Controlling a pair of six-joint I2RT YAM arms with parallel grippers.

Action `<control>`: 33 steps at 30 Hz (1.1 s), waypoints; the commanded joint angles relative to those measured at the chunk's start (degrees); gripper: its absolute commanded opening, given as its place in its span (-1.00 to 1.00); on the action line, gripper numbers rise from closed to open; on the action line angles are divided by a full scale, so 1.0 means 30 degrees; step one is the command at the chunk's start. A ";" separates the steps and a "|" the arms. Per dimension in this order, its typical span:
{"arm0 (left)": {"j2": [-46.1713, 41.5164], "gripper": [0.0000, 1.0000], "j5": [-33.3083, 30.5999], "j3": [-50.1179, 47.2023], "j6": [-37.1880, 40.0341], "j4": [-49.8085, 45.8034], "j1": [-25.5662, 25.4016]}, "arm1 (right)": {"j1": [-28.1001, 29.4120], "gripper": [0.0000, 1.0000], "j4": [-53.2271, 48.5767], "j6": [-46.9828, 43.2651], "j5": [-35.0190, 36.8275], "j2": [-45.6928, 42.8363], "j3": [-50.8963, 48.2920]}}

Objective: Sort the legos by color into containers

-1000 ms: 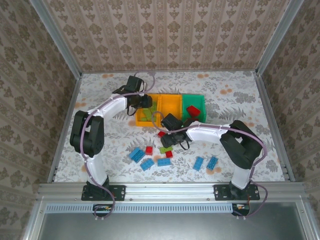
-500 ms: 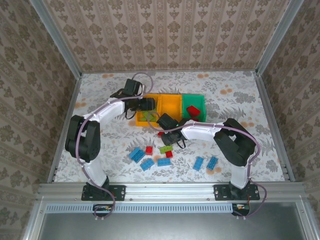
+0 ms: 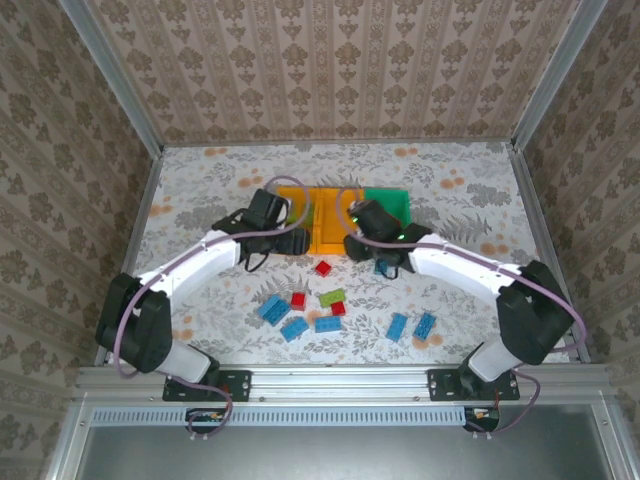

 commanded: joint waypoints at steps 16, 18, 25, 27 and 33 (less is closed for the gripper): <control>0.0027 0.64 -0.2608 -0.2082 -0.2905 -0.3796 -0.4762 | -0.4377 -0.24 -0.2403 0.1799 0.2247 0.5582 0.4806; 0.0264 0.62 -0.2583 -0.2147 -0.3120 -0.3841 -0.5089 | -0.4374 -0.11 -0.2378 0.1829 0.2201 0.5880 0.4886; 0.1252 0.50 -0.2363 -0.2268 -0.3710 -0.3869 -0.5845 | -0.4370 0.18 -0.1848 0.2094 0.2079 0.4927 0.4023; 0.1611 0.47 -0.2444 -0.2261 -0.3767 -0.3922 -0.5887 | -0.4363 0.22 -0.1847 0.2093 0.2051 0.4489 0.3860; 0.2515 0.24 -0.2709 -0.2115 -0.3652 -0.3798 -0.5877 | -0.4332 0.39 -0.1475 0.2293 0.1970 0.2606 0.2887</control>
